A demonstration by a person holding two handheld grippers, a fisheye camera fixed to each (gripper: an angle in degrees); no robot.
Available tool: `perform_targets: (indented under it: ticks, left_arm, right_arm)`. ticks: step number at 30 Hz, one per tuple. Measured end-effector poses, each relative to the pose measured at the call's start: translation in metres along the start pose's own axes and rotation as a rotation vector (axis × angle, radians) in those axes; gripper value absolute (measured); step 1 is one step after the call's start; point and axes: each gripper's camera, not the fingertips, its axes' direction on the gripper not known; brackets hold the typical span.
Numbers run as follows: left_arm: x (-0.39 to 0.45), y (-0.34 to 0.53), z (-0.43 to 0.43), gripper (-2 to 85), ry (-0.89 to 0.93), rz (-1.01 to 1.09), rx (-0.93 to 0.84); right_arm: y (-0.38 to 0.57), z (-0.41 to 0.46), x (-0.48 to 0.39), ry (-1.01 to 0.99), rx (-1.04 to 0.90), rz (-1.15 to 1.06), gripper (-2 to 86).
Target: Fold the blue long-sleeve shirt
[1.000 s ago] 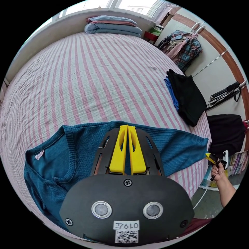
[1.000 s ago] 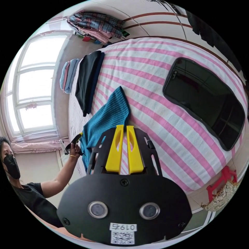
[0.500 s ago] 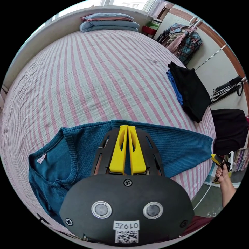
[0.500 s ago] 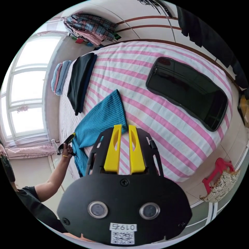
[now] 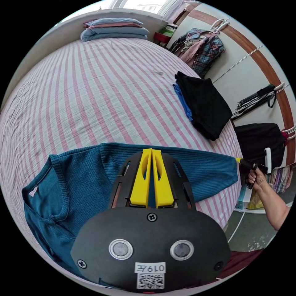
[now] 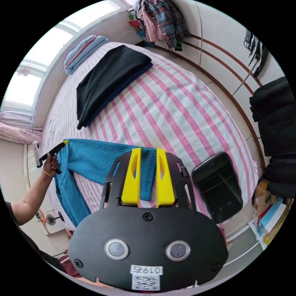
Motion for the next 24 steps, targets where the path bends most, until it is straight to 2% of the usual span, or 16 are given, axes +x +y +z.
perform_targets:
  ticks: [3,6,9,14,17,20,22,24]
  left_arm:
    - [-0.001,0.002,0.001,0.7,-0.008,0.018,-0.029]
    - [0.003,0.005,-0.005,0.7,-0.03,0.058,-0.036]
    - [0.005,0.009,-0.012,0.7,-0.048,0.076,-0.033]
    - [0.007,0.019,-0.023,0.7,-0.059,0.078,-0.043]
    - [0.01,0.025,-0.045,0.7,-0.075,0.091,-0.035]
    - [0.008,0.034,-0.084,0.7,-0.112,0.056,0.003]
    - [0.001,0.053,-0.133,0.7,-0.06,-0.015,0.088]
    - [-0.003,0.081,-0.172,0.7,0.028,-0.074,0.155]
  right_arm:
    - [-0.003,-0.006,-0.007,0.041,-0.002,-0.016,0.3]
    - [-0.004,-0.025,-0.013,0.08,0.058,-0.019,-0.6]
    - [-0.004,-0.04,-0.013,0.088,0.112,0.018,-0.5]
    - [-0.013,-0.04,-0.027,0.123,0.043,0.016,2.4]
    - [-0.012,-0.064,-0.029,0.133,0.067,0.054,5.1]
    - [0.001,-0.1,-0.043,0.17,0.135,0.038,3.8]
    - [0.011,-0.123,-0.06,0.075,0.169,-0.008,1.8]
    - [0.025,-0.138,-0.102,-0.119,0.118,-0.145,0.0]
